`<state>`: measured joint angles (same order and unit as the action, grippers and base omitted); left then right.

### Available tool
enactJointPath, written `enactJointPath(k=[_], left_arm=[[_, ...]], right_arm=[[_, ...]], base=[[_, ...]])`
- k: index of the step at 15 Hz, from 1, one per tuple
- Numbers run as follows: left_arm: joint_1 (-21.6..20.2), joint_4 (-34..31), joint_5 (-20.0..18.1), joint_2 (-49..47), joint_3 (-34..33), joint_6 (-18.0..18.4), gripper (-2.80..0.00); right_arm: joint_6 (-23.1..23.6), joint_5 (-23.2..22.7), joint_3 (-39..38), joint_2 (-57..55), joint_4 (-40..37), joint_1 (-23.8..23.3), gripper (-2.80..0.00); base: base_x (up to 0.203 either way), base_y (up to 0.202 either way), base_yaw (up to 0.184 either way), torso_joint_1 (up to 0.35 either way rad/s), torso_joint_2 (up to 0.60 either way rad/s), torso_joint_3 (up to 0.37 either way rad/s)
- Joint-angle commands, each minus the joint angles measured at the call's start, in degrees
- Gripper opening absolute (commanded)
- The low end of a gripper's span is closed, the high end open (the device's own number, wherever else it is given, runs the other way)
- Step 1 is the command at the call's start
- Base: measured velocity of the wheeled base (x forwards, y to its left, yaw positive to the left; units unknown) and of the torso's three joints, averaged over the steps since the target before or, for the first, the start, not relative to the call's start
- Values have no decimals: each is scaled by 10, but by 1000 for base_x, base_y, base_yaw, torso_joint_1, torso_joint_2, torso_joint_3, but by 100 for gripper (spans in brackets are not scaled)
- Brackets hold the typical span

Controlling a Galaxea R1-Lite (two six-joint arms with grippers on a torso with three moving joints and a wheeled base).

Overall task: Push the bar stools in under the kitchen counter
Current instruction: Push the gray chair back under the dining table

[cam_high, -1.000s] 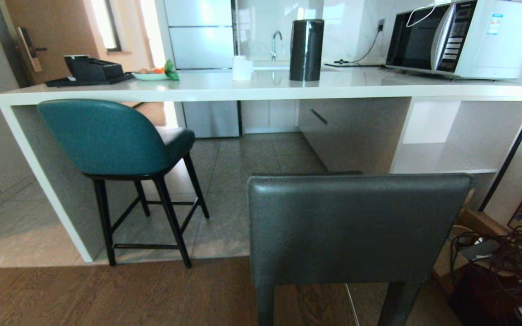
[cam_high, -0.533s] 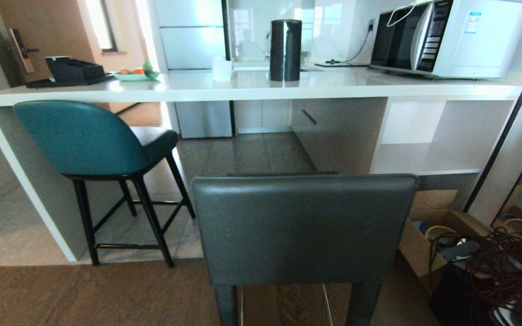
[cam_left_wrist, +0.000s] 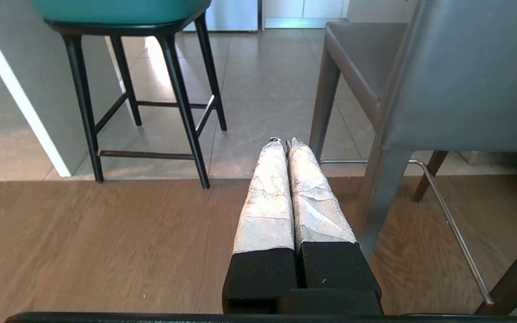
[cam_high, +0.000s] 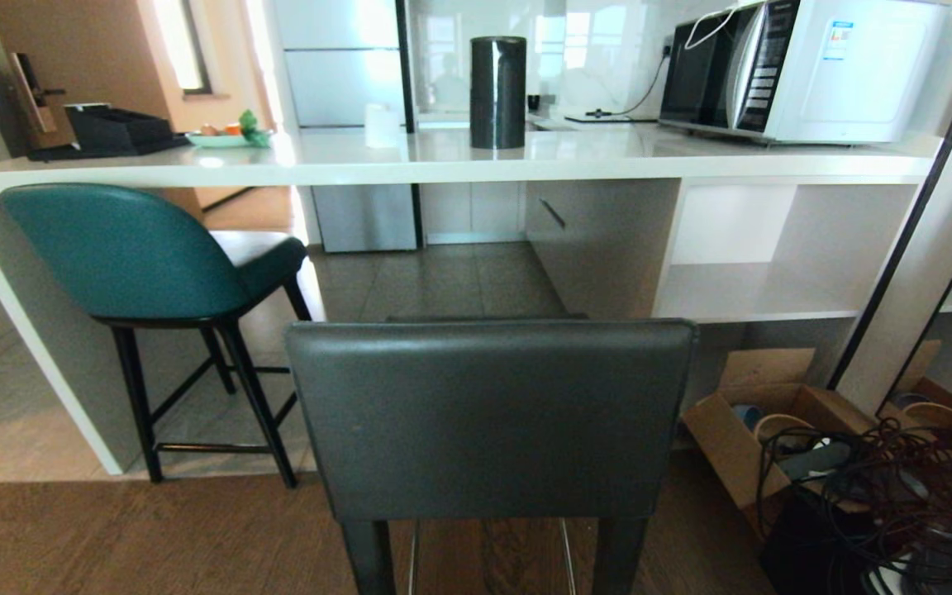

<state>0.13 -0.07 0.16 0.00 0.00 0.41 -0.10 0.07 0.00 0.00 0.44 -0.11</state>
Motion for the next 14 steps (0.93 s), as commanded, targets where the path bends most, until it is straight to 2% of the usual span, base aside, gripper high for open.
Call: enactJointPath(k=[1, 7, 9, 11, 12, 13, 14], left_arm=[[0, 0, 0, -1, 0, 0, -280], [0, 8, -1, -1, -2, -1, -280], [0, 9, -9, 0, -2, 30, -280], [0, 9, -33, 0, 1, 91, -280], [0, 10, -39, 0, 2, 94, -280], [-1, 9, -47, -1, 16, 82, -280], [-2, 4, -66, -16, 57, 48, -280]], right_arm=[[0, 0, -3, -1, 0, 0, -280], [-1, 0, -1, -1, 0, 0, -280], [-4, -13, 32, -7, -4, 0, -280], [-5, -44, 77, -66, -6, 1, -280], [-8, -53, 104, -115, -2, 2, -280], [-15, -59, 128, -168, 10, 4, -280], [-25, -64, 152, -227, 36, 6, -280]], base=[[0, 0, 0, 0, 0, 0], [0, 0, 0, 0, 0, 0], [0, 0, 0, 0, 0, 0], [0, 0, 0, 0, 0, 0], [0, 0, 0, 0, 0, 0], [0, 0, 0, 0, 0, 0], [0, 0, 0, 0, 0, 0]])
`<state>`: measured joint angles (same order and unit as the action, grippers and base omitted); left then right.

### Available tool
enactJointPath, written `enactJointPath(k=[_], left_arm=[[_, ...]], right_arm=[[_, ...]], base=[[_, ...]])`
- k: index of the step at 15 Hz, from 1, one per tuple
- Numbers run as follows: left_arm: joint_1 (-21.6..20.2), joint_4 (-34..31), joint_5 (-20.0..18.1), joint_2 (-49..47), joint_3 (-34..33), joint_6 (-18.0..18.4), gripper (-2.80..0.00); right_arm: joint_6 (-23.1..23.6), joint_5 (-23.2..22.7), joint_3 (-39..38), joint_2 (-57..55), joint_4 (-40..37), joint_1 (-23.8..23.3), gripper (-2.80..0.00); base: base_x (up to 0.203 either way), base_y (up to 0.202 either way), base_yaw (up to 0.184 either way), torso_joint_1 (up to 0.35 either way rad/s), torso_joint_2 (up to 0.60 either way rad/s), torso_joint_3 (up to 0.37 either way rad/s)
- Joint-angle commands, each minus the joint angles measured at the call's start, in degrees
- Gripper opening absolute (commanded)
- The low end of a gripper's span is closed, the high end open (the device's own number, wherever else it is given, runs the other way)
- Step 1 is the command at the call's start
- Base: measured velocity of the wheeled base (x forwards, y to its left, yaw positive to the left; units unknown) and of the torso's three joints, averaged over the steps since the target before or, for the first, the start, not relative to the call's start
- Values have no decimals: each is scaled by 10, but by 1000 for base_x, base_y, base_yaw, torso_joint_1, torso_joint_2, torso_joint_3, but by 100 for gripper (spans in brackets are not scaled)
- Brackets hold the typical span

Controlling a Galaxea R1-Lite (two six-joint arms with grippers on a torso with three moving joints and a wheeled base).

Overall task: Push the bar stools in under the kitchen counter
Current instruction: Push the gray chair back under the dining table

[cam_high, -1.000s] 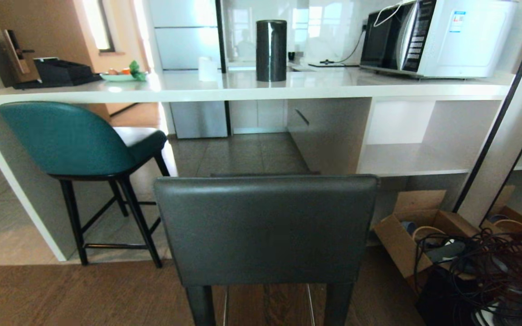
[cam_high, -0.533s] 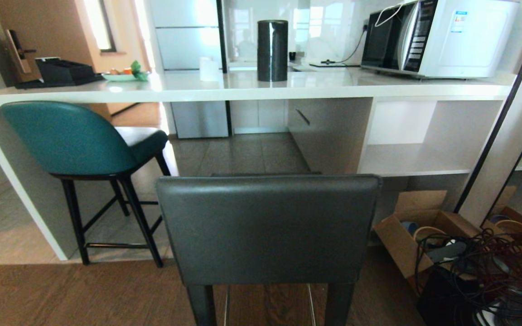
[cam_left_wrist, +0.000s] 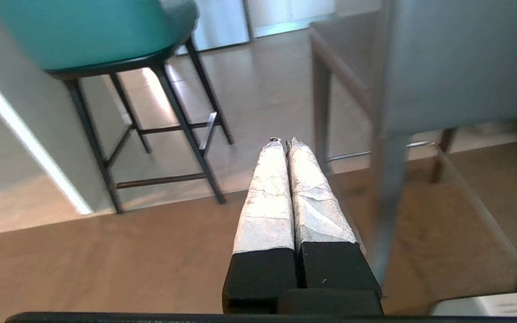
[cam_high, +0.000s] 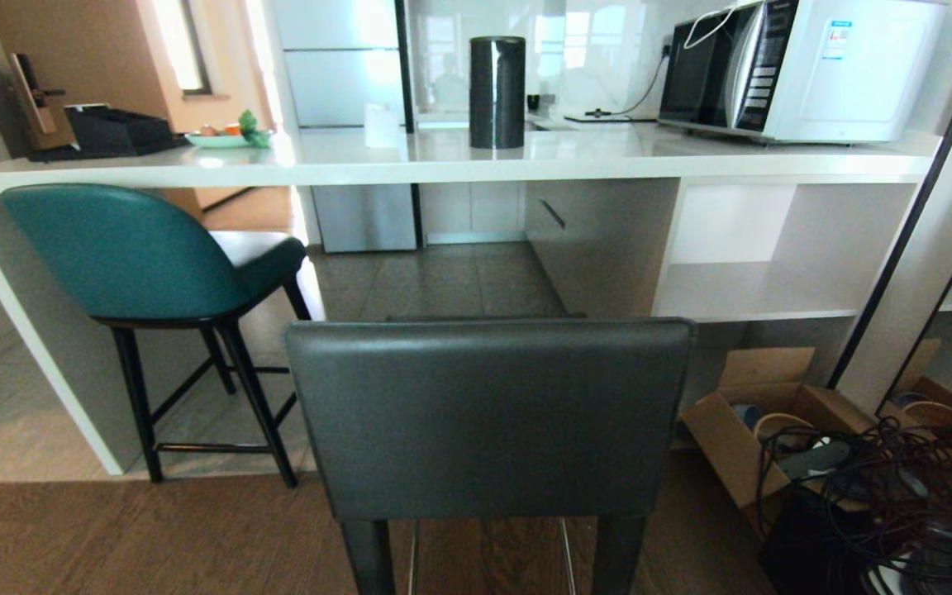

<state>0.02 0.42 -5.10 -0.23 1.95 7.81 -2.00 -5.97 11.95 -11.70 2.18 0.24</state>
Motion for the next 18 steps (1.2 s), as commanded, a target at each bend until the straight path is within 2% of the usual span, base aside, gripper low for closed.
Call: enactJointPath(k=[1, 3, 4, 7, 10, 12, 14, 16, 18], left_arm=[[-2, -6, -29, -47, 81, -61, -280], [0, 10, -47, -163, 135, -99, -280], [2, 44, -55, -233, 148, -111, -280], [19, 197, -69, -434, 153, -131, -280], [76, 363, -73, -618, 143, -141, -280], [105, 454, -72, -715, 139, -144, -280], [119, 536, -59, -795, 132, -147, -280], [127, 614, -44, -854, 103, -148, -280], [129, 698, -34, -922, 81, -148, -280]], right_arm=[[-13, -9, 50, -166, 52, 4, -280], [-16, -40, 72, -253, 117, 7, -280], [-15, -68, 80, -284, 140, 8, -280], [-14, -107, 91, -356, 167, 24, -280], [-13, -110, 91, -470, 245, 42, -280], [-13, -104, 90, -563, 317, 52, -280], [-13, -83, 75, -667, 430, 55, -280], [-13, -44, 43, -751, 579, 72, -280], [-16, 4, 29, -802, 653, 98, -280]], base=[[0, 0, 0, 0, 0, 0], [0, 0, 0, 0, 0, 0], [0, 0, 0, 0, 0, 0], [0, 0, 0, 0, 0, 0], [0, 0, 0, 0, 0, 0], [0, 0, 0, 0, 0, 0], [0, 0, 0, 0, 0, 0], [0, 0, 0, 0, 0, 0], [0, 0, 0, 0, 0, 0]])
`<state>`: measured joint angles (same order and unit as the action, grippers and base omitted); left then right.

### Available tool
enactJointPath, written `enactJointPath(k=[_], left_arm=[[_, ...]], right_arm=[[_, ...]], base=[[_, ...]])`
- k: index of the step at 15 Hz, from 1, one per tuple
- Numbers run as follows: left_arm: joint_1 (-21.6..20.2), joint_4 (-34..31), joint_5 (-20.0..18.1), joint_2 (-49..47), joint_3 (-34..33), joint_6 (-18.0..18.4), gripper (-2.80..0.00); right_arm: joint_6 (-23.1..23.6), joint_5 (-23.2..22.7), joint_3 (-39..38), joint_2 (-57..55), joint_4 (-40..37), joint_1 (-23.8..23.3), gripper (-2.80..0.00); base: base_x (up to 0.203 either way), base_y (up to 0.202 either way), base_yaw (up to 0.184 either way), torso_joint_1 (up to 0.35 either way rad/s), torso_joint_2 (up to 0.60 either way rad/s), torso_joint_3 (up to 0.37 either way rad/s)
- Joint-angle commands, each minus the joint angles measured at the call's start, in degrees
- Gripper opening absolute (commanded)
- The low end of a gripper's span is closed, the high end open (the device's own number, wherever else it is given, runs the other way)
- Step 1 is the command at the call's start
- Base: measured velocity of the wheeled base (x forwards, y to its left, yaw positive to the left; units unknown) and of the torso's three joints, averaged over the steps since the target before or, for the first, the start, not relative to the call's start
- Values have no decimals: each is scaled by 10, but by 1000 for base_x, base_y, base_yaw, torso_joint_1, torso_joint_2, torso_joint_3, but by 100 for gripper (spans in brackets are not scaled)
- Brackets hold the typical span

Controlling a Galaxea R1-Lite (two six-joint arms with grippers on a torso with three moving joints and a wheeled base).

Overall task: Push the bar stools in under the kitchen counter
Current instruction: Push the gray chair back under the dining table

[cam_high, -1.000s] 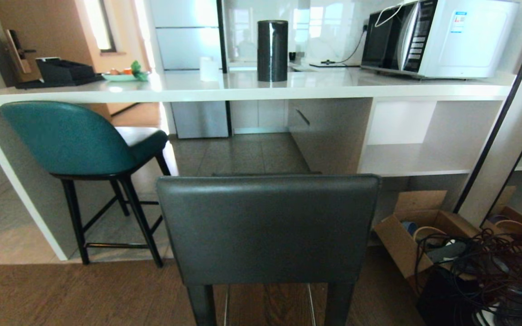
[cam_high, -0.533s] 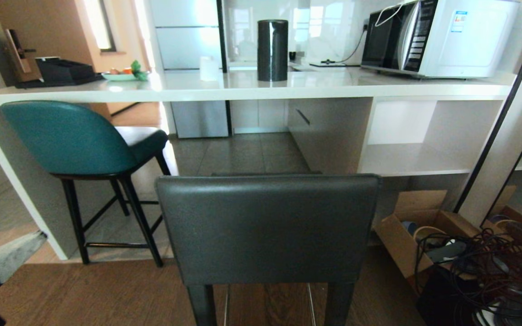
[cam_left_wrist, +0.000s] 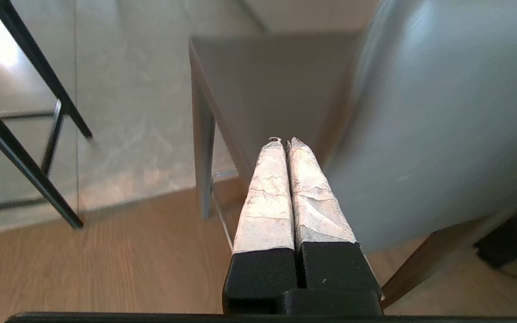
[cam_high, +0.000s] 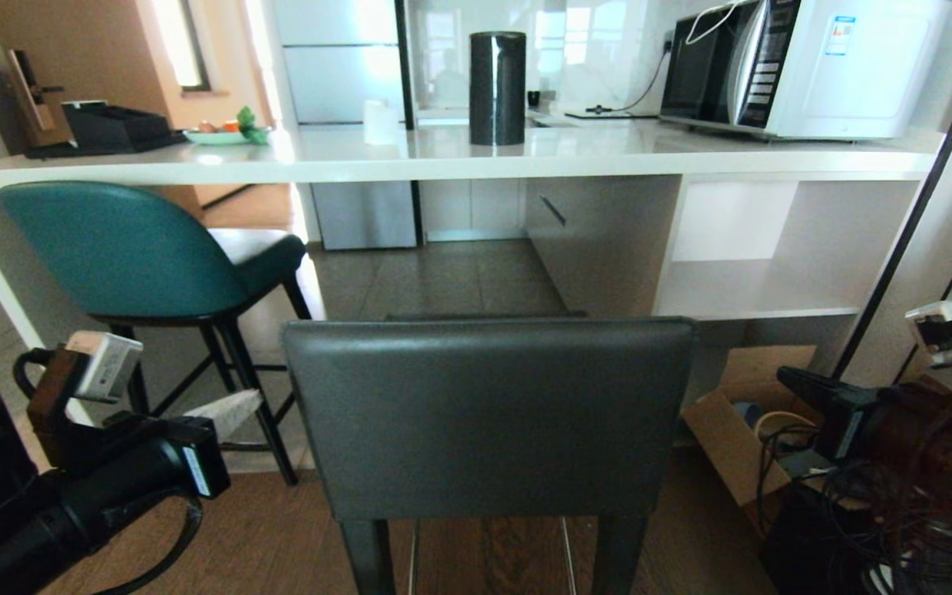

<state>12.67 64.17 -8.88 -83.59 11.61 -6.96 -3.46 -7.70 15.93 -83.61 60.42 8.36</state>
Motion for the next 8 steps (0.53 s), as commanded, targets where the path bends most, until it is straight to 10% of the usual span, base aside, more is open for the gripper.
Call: enactJointPath(k=[1, 8], left_arm=[[3, 112, 16, -128, -22, 0, -280], [52, 235, 61, -221, -33, 1, -280]], right_arm=[[-3, 37, -6, -98, 81, 25, -280], [-3, 66, 24, -127, 84, 129, -280]], base=[[0, 0, 0, 0, 0, 0], [0, 0, 0, 0, 0, 0]])
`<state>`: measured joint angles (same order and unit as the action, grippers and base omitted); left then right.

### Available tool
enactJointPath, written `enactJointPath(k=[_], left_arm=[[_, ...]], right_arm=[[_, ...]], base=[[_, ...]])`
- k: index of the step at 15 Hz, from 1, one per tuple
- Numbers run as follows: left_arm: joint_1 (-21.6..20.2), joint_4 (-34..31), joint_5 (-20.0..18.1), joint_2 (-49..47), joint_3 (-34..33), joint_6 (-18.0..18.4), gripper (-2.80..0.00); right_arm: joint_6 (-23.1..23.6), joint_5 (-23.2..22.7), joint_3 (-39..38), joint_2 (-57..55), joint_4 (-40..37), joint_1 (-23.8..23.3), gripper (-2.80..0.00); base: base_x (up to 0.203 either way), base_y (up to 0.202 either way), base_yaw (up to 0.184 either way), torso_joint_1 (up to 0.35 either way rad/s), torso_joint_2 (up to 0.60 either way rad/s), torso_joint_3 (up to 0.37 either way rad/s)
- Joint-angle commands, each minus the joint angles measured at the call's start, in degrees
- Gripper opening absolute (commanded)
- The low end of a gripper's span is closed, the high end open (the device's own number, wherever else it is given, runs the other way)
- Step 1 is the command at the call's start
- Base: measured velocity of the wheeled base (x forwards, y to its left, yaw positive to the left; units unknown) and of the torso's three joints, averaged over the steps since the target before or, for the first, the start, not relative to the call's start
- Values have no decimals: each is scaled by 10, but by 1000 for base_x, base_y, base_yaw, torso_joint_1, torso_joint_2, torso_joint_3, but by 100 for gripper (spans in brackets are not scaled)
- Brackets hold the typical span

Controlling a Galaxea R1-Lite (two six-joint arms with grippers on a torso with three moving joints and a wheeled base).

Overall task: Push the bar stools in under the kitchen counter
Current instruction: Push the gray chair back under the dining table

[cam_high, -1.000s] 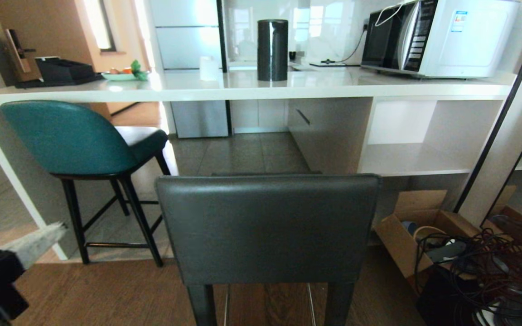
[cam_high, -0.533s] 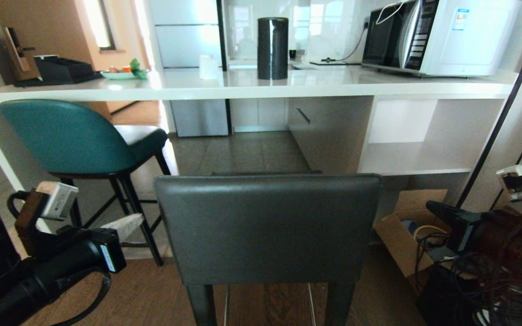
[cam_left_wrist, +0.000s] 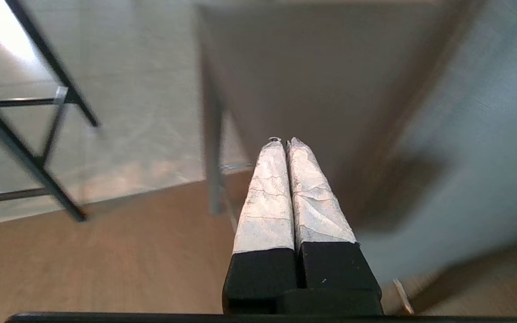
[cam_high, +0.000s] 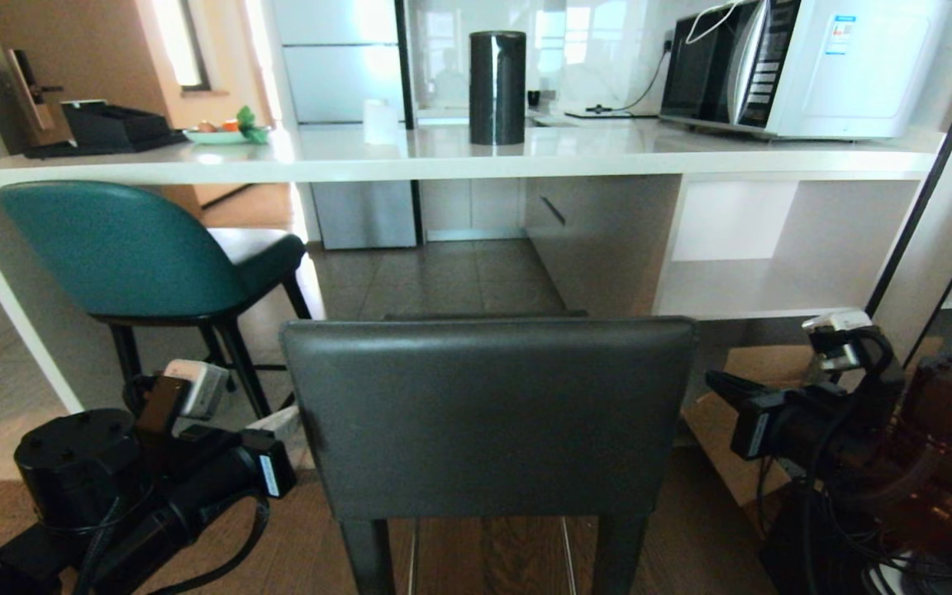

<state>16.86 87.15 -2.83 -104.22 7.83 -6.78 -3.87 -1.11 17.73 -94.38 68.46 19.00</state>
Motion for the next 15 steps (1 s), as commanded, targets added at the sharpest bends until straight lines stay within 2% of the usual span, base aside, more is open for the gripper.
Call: enactJointPath(k=[1, 7, 11, 15], left_arm=[[11, 5, 1, -20, 14, -1, -280], [7, 5, 3, -60, 57, 0, -280], [5, 5, 3, -76, 60, 1, -280], [9, 5, 31, -92, 73, 6, -280]], right_arm=[[2, 0, 14, -34, 4, 27, -280], [6, 4, 44, -95, 15, 39, -280], [12, 15, 87, -124, 34, 45, -280], [15, 41, 101, -143, 34, 68, -280]], base=[[0, 0, 0, 0, 0, 0], [0, 0, 0, 0, 0, 0], [0, 0, 0, 0, 0, 0], [0, 0, 0, 0, 0, 0]])
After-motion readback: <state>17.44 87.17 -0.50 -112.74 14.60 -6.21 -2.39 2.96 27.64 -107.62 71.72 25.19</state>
